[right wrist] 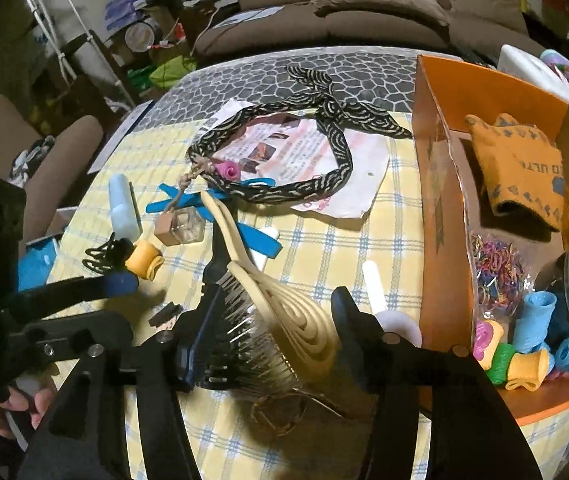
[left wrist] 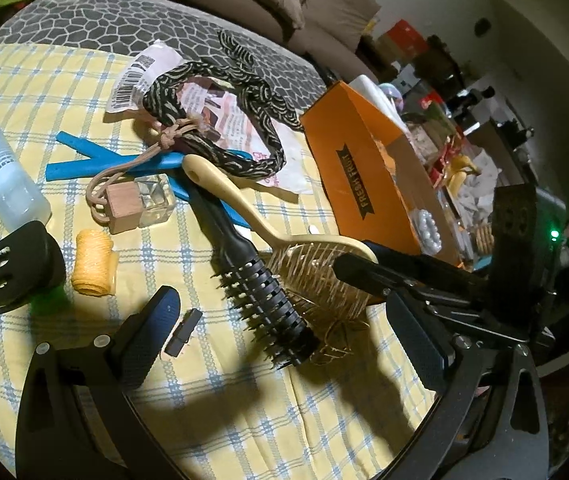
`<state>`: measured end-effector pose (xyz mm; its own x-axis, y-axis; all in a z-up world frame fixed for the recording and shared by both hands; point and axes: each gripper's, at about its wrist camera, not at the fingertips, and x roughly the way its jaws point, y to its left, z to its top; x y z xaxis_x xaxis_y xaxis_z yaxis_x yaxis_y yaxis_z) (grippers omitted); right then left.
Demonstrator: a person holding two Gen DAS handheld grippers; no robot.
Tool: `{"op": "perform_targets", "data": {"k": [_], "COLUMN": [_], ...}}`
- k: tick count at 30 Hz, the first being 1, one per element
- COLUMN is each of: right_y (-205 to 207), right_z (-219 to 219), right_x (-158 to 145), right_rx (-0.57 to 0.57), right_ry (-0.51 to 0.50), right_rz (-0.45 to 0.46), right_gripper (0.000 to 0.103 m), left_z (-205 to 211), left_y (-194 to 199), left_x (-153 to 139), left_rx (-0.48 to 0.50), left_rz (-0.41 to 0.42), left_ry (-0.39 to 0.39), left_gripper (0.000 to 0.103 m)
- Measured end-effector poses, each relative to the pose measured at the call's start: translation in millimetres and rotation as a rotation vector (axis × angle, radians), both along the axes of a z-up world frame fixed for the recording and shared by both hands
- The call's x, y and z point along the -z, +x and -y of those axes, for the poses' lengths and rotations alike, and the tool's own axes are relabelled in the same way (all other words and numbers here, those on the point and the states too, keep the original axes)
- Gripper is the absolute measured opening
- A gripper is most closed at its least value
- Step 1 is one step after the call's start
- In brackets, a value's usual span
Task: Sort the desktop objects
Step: 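Lift the wooden spiral hairbrush off the table with the right tool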
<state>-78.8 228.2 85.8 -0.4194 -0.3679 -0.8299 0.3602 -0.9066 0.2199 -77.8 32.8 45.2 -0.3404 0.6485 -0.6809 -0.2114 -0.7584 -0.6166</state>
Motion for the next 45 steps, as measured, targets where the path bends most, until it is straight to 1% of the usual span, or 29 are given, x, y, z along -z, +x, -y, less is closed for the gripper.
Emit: {"op": "perform_targets", "data": {"k": [4, 6, 11, 13, 14, 15, 19, 21, 24, 26, 27, 29, 32, 33, 34, 35, 36, 37, 40, 43, 45], "right_y": [6, 11, 16, 15, 14, 13, 11, 9, 4, 0, -2, -5, -7, -8, -7, -7, -7, -7, -8, -8, -8], "right_z": [8, 14, 33, 34, 34, 32, 24, 19, 6, -6, -11, -24, -38, -44, -48, -54, -57, -59, -55, -51, -50], "right_x": [-6, -6, 10, 14, 14, 13, 7, 5, 0, -4, -5, -8, -9, -11, -12, -14, -16, -18, -17, -10, -10], "right_rx": [-0.046, -0.074, -0.127, -0.130, -0.128, -0.122, -0.093, -0.075, -0.028, 0.016, 0.034, 0.077, 0.133, 0.153, 0.165, 0.180, 0.188, 0.192, 0.185, 0.180, 0.164], "right_ry": [0.015, 0.050, 0.198, 0.219, 0.220, 0.215, 0.170, 0.129, 0.008, -0.104, -0.145, -0.238, -0.355, -0.393, -0.429, -0.489, -0.511, -0.519, -0.457, -0.419, -0.383], "right_rz": [-0.003, -0.014, -0.027, -0.031, -0.031, -0.034, -0.041, -0.034, -0.008, 0.016, 0.023, 0.041, 0.065, 0.064, 0.064, 0.066, 0.066, 0.066, 0.074, 0.102, 0.096], "right_gripper": [0.057, 0.059, 0.059, 0.049, 0.040, 0.035, 0.035, 0.035, 0.034, 0.032, 0.031, 0.031, 0.029, 0.025, 0.025, 0.024, 0.024, 0.024, 0.026, 0.027, 0.029], "left_z": [3, 5, 9, 10, 10, 10, 10, 10, 10, 11, 10, 11, 11, 10, 10, 9, 8, 6, -3, -9, -12], "left_y": [0, -1, -2, -2, -2, -2, -2, -2, -2, -2, -2, -2, -2, -2, -2, -2, -2, -2, -1, -1, -1], "left_x": [2, 2, 2, 1, 1, 1, 1, 1, 0, -1, -1, 0, 2, 3, 2, 2, 2, 2, 3, 4, 3], "left_rx": [-0.011, -0.018, -0.031, -0.035, -0.036, -0.037, -0.037, -0.036, -0.034, -0.033, -0.033, -0.034, -0.031, -0.028, -0.026, -0.021, -0.016, -0.008, 0.007, 0.026, 0.031], "left_rz": [0.008, 0.009, 0.011, 0.010, 0.010, 0.010, 0.010, 0.010, 0.008, 0.005, 0.005, 0.009, 0.017, 0.019, 0.019, 0.017, 0.016, 0.015, 0.019, 0.024, 0.021], "left_ry": [0.001, 0.004, 0.009, 0.009, 0.010, 0.010, 0.011, 0.012, 0.026, 0.044, 0.050, 0.066, 0.085, 0.090, 0.094, 0.100, 0.106, 0.113, 0.095, 0.087, 0.079], "left_gripper": [0.103, 0.103, 0.103, 0.103, 0.103, 0.103, 0.103, 0.103, 0.103, 0.103, 0.103, 0.103, 0.103, 0.103, 0.103, 0.103, 0.103, 0.103, 0.103, 0.103, 0.103]}}
